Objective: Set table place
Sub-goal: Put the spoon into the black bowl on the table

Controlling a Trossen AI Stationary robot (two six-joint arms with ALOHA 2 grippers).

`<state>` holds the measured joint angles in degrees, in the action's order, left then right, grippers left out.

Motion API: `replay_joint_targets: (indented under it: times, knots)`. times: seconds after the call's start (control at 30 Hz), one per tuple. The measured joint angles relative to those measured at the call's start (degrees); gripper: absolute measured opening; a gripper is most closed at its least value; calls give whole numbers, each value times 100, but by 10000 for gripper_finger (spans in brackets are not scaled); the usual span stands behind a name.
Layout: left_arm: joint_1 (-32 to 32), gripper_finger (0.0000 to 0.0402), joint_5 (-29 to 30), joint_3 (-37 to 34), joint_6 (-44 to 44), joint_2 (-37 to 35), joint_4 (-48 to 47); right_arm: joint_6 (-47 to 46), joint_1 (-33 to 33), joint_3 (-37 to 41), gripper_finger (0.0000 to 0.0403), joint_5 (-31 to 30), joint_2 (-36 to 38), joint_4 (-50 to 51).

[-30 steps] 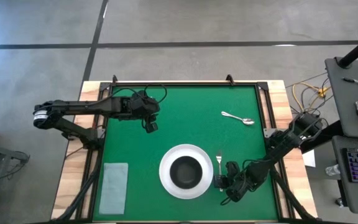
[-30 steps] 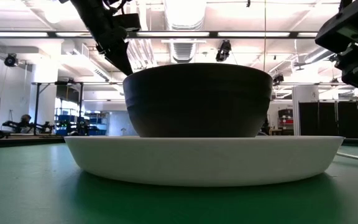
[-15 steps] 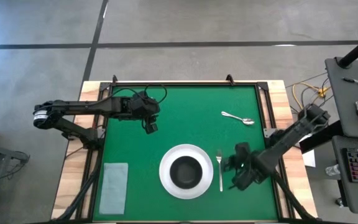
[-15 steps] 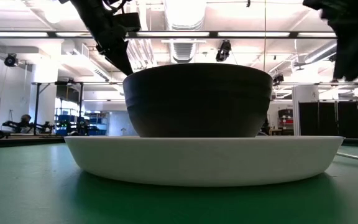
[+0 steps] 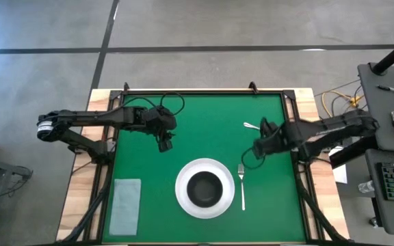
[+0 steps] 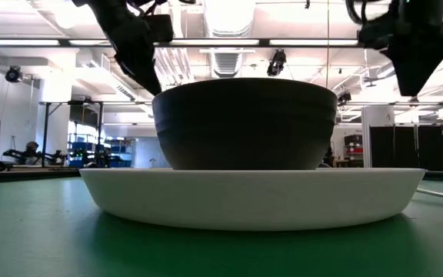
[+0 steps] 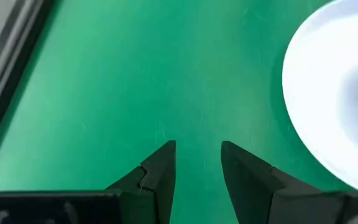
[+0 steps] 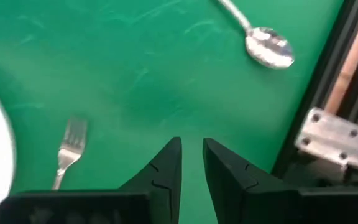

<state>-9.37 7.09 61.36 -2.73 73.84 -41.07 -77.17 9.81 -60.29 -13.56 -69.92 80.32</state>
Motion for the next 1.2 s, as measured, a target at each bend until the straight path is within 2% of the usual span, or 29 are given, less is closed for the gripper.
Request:
replay_joint_targets:
  times: [0.13, 0.27, 0.43, 0.53, 0.7, 0.9, 1.03, 1.2]
  knots:
    - [-2, 114, -77, -2, -2, -7, -61, 1188, -724, 233, 63, 25, 198, -3]
    - [-2, 114, -132, -2, -4, -4, -56, 3027, -1445, 376, 78, 256, -46, -26]
    - [-2, 114, -162, -2, -201, -4, -60, 4988, -1981, 378, 98, -349, -653, -192]
    - [-1, 114, -164, -1, -349, -7, -130, 5786, -2402, 369, 107, -406, -992, -556]
    - [-2, 114, -198, -1, -696, -9, -211, 6529, -3242, 412, 114, -249, -1505, -985]
    - [-2, 114, -411, 0, -908, -11, -211, 6893, -4082, 351, 116, 52, -1966, -1081]
    - [0, 114, -448, -1, -924, -13, -211, 7120, -4225, 351, 119, 290, -2138, -1261]
    - [0, 114, -446, 0, -1054, -20, -273, 7430, -4212, 353, 124, 310, -2272, -1619]
